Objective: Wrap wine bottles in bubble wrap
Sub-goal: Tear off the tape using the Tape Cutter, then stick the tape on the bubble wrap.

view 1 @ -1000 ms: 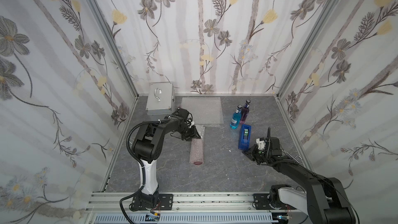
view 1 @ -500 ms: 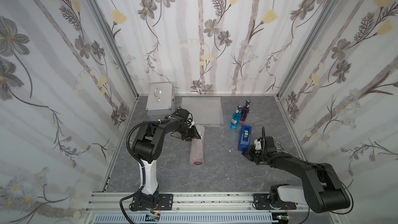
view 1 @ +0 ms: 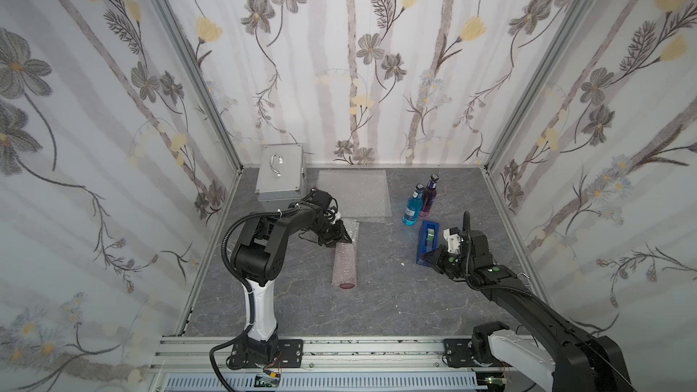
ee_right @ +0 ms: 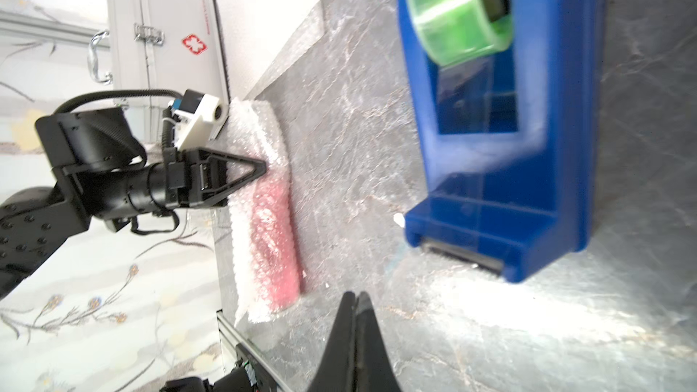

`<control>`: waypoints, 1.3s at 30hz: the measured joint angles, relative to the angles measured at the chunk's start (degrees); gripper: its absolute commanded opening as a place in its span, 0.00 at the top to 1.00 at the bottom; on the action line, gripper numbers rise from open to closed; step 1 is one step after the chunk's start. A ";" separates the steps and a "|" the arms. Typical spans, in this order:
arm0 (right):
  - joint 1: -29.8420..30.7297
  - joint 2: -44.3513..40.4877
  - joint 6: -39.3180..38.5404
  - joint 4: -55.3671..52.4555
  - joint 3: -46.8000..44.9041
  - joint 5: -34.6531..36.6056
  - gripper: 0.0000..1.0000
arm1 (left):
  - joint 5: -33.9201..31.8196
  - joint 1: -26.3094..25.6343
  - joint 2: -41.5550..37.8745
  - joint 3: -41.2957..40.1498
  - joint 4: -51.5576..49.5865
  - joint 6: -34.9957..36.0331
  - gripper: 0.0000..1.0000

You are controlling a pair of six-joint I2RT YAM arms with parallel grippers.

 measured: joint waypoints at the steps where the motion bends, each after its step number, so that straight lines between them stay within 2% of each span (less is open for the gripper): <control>1: 0.74 -0.35 -0.55 -1.11 1.16 -0.55 1.00 | 0.20 -0.09 0.20 0.24 -0.17 0.13 0.76; 5: 4.20 0.98 -3.56 -4.42 7.85 -2.80 1.00 | 0.87 -0.76 1.25 1.73 -1.25 1.27 0.73; 8: 7.76 5.18 -7.65 -6.21 14.23 -4.50 1.00 | 1.14 -1.11 1.49 2.19 -1.68 1.64 0.73; 17: 19.41 26.38 -27.04 -17.86 36.02 -8.87 1.00 | 1.53 -2.95 2.93 4.74 -4.57 4.74 0.72; 26: 23.04 39.30 -43.71 -27.98 47.04 -6.97 1.00 | 2.03 -3.23 3.30 5.49 -6.49 7.65 0.73; 31: 24.96 44.37 -47.95 -31.91 52.13 -7.54 1.00 | 2.25 -3.23 3.30 5.51 -7.69 9.49 0.73; 35: 26.14 45.00 -49.16 -31.61 56.98 -13.00 1.00 | 2.19 -3.23 2.91 5.14 -8.17 10.56 0.73; 39: 25.86 45.00 -49.16 -27.87 57.07 -17.38 1.00 | 2.08 -3.19 2.73 4.87 -8.59 10.86 0.73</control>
